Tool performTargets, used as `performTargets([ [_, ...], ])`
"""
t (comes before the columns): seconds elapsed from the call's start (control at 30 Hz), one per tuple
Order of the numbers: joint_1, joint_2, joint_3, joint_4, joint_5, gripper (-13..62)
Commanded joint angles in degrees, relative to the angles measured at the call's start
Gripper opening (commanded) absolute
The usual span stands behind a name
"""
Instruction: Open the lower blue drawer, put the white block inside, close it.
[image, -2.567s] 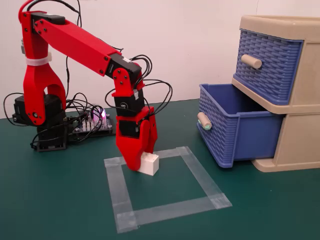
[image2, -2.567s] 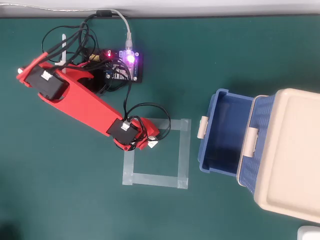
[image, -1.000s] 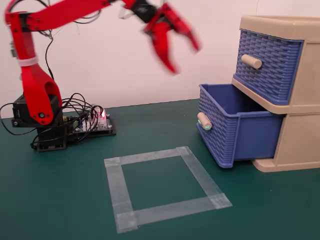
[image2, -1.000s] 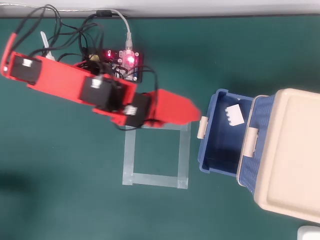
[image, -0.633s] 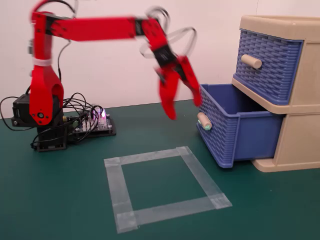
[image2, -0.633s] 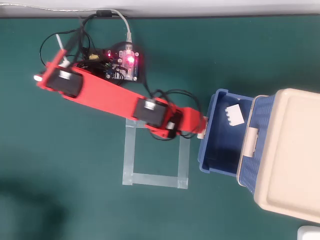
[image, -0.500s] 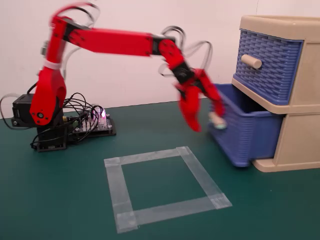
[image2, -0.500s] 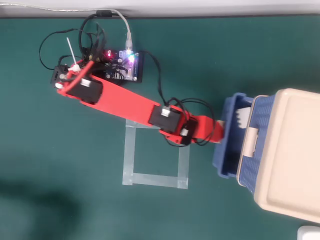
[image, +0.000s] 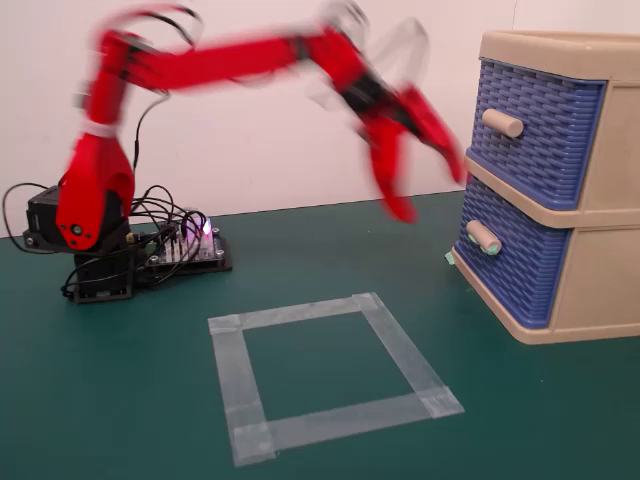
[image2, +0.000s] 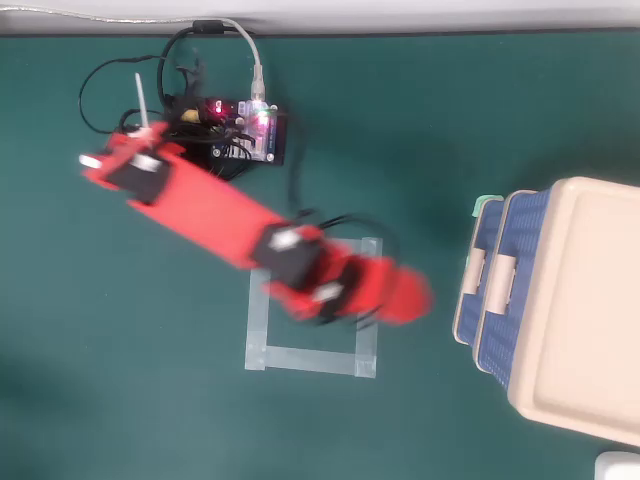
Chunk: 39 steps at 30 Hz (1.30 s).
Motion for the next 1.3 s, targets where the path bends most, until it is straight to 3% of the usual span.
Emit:
performTargets([
  [0.0,7.8,12.1,1.7,12.0,-4.4,33.7],
  [0.17,41.9,21.3,22.6,21.8,-42.6,33.7],
  [0.27,54.4,22.6,40.9,19.9,-66.8,33.8],
  [0.37,59.3,23.4,54.1,15.8,-80.1,33.9],
  [0.63,60.7,52.6,82.3,18.3,-81.3,34.2],
  [1.27,60.2,51.3,82.9,21.9,-81.7,34.5],
])
